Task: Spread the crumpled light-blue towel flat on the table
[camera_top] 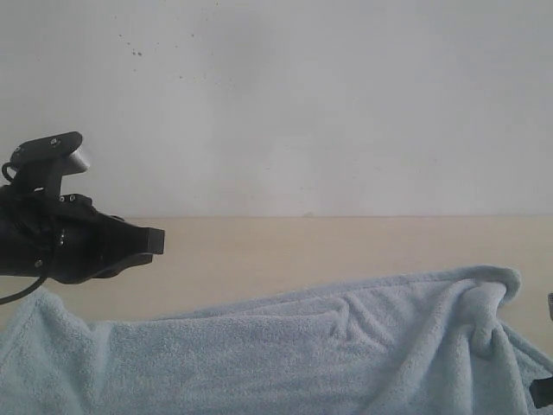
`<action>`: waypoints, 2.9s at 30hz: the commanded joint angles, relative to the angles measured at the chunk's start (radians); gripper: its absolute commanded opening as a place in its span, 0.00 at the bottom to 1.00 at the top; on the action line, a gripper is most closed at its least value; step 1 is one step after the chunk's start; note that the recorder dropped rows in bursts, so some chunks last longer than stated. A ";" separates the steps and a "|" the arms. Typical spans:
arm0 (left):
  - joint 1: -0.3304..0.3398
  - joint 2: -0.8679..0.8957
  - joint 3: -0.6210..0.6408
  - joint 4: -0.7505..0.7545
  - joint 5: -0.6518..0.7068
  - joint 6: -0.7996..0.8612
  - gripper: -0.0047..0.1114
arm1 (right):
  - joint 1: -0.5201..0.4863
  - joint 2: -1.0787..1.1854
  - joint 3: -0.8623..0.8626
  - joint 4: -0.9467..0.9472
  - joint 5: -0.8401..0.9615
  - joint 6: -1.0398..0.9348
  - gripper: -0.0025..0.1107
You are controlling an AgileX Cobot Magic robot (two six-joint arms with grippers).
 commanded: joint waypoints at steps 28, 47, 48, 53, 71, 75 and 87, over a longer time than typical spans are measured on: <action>0.003 -0.003 -0.002 -0.002 -0.008 0.018 0.08 | -0.009 0.032 0.002 -0.109 0.186 0.052 0.06; 0.003 -0.053 -0.002 -0.002 0.002 0.034 0.08 | -0.009 0.005 0.051 -0.153 0.277 0.143 0.06; 0.003 -0.055 -0.002 -0.002 0.002 0.034 0.08 | -0.009 -0.011 0.039 -0.153 0.262 0.144 0.06; 0.003 -0.056 -0.002 -0.026 -0.008 0.034 0.08 | -0.009 -0.110 -0.017 -0.190 0.148 0.176 0.06; -0.047 0.019 -0.104 -0.189 0.397 0.120 0.08 | -0.009 0.331 -0.825 0.288 0.425 -0.348 0.02; -0.047 0.019 -0.104 -0.223 0.434 0.127 0.08 | -0.009 0.421 -0.889 0.207 0.386 -0.301 0.02; -0.047 0.019 -0.104 -0.264 0.420 0.203 0.08 | -0.009 0.535 -0.901 0.054 0.265 -0.201 0.02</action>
